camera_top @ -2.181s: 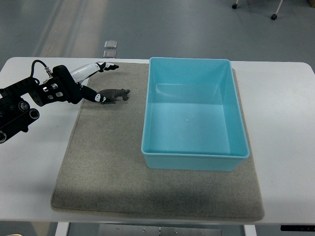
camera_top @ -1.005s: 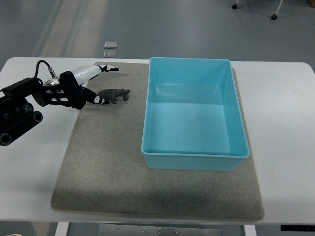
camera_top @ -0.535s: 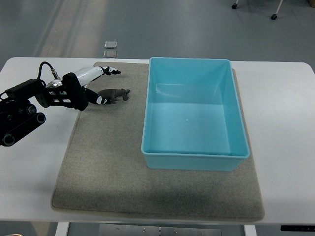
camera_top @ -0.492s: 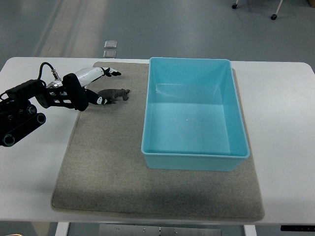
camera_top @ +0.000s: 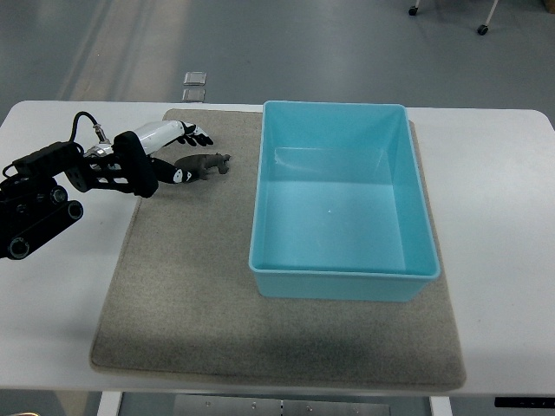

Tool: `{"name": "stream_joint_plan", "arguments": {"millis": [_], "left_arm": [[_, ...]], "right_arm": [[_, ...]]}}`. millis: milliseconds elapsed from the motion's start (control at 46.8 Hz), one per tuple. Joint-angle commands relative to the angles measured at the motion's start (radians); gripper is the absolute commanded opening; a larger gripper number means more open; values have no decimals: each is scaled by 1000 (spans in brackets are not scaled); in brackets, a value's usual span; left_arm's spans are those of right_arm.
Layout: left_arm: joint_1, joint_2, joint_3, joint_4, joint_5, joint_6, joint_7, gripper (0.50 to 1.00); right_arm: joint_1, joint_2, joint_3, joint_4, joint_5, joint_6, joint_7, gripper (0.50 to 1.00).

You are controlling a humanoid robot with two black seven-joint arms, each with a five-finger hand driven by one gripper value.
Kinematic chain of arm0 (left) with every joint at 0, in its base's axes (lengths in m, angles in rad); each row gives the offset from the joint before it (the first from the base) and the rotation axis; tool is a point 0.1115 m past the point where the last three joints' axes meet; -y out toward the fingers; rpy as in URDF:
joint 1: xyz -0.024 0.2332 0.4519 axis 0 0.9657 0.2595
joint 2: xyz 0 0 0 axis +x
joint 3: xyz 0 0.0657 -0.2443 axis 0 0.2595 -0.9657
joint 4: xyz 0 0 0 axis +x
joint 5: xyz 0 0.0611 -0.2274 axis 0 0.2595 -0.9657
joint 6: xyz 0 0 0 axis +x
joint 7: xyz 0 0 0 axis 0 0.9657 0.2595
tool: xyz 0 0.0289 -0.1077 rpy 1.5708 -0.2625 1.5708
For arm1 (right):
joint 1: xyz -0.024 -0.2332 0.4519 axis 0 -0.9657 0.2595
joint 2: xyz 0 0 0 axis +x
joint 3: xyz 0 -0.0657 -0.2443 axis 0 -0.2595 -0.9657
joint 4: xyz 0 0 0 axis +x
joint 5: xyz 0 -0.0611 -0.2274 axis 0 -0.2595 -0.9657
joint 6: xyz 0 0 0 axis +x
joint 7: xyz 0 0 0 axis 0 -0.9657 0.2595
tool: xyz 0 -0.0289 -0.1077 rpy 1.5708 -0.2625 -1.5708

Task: Place brown hippo in blue box with left hand
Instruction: 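Close the left hand fingers to grasp the hippo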

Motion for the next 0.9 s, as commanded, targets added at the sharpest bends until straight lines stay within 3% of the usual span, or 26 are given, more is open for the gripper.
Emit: {"name": "stream_joint_plan", "arguments": {"millis": [0, 171, 877], "left_arm": [[-1, 0, 0, 0, 0, 0, 0, 632], [1, 0, 0, -2, 0, -6, 1, 500], [-10, 9, -14, -14, -15, -17, 1, 500]], "right_arm": [[0, 0, 0, 0, 0, 0, 0, 936], [0, 0, 0, 0, 0, 0, 0, 936], [0, 0, 0, 0, 0, 0, 0, 936]]}}
